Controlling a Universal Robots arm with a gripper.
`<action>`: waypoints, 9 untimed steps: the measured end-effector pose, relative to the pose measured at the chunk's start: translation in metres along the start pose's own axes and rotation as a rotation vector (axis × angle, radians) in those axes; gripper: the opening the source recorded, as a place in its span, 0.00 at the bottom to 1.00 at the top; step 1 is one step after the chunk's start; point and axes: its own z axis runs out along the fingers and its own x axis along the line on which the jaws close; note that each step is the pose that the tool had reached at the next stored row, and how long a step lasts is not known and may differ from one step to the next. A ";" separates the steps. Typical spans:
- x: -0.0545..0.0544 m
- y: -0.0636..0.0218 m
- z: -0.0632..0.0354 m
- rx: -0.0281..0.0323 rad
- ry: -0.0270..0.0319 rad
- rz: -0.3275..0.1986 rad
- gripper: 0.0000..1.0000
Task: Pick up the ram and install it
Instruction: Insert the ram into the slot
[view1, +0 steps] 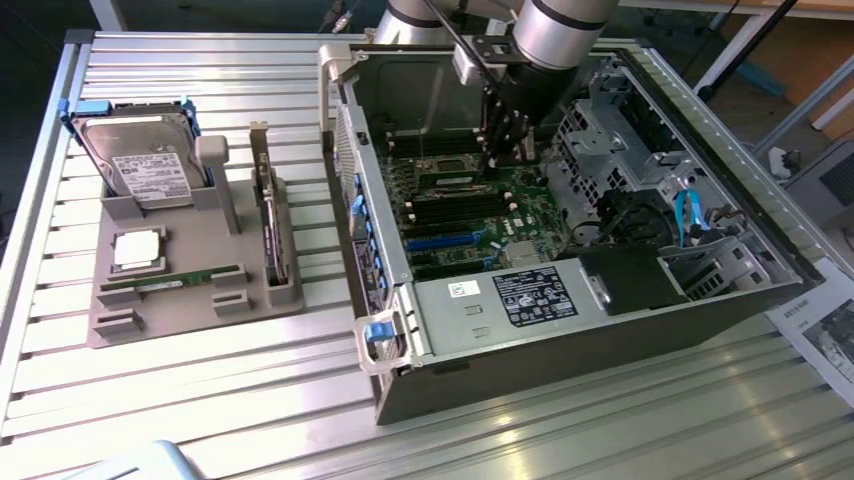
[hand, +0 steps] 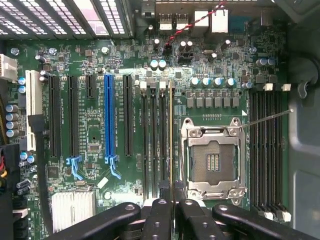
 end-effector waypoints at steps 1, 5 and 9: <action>0.000 -0.0005 0.0000 0.0000 0.0000 0.000 0.12; 0.004 -0.0021 -0.0002 0.0000 0.0001 0.000 0.12; 0.008 -0.0022 -0.0004 0.0000 0.0000 0.000 0.12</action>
